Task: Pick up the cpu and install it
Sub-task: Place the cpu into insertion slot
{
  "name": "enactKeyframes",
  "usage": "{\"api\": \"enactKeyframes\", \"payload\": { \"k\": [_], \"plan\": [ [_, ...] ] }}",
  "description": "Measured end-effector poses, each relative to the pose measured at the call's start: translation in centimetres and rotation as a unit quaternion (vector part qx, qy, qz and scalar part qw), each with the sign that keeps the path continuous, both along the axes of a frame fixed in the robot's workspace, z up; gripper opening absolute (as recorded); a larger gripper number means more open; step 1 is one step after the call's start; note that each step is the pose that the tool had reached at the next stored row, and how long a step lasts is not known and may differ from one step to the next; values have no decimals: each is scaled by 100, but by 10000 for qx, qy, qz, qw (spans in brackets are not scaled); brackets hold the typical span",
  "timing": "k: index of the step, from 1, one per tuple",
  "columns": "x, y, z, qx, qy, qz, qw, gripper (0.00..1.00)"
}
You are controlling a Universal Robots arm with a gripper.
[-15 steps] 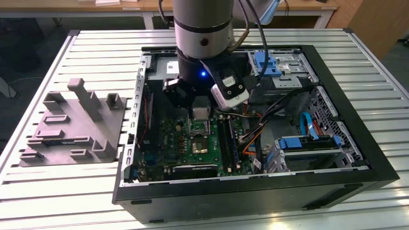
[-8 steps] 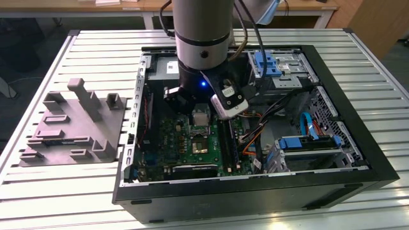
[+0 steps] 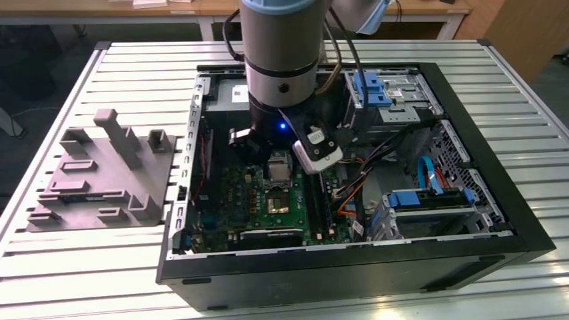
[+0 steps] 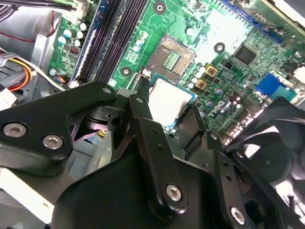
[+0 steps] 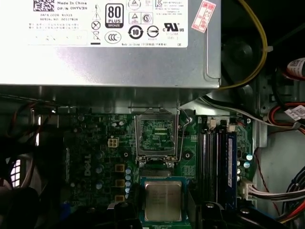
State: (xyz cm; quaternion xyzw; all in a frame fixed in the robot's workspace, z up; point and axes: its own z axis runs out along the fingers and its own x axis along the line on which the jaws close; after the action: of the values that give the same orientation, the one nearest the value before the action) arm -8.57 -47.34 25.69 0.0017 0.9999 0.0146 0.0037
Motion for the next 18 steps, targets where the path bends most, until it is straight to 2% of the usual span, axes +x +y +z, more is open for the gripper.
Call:
{"api": "enactKeyframes", "payload": {
  "k": [14,18],
  "plan": [
    [0,0,-253,1,-1,0,10000,47],
    [0,0,-257,-1,1,0,10000,47]
  ]
}}
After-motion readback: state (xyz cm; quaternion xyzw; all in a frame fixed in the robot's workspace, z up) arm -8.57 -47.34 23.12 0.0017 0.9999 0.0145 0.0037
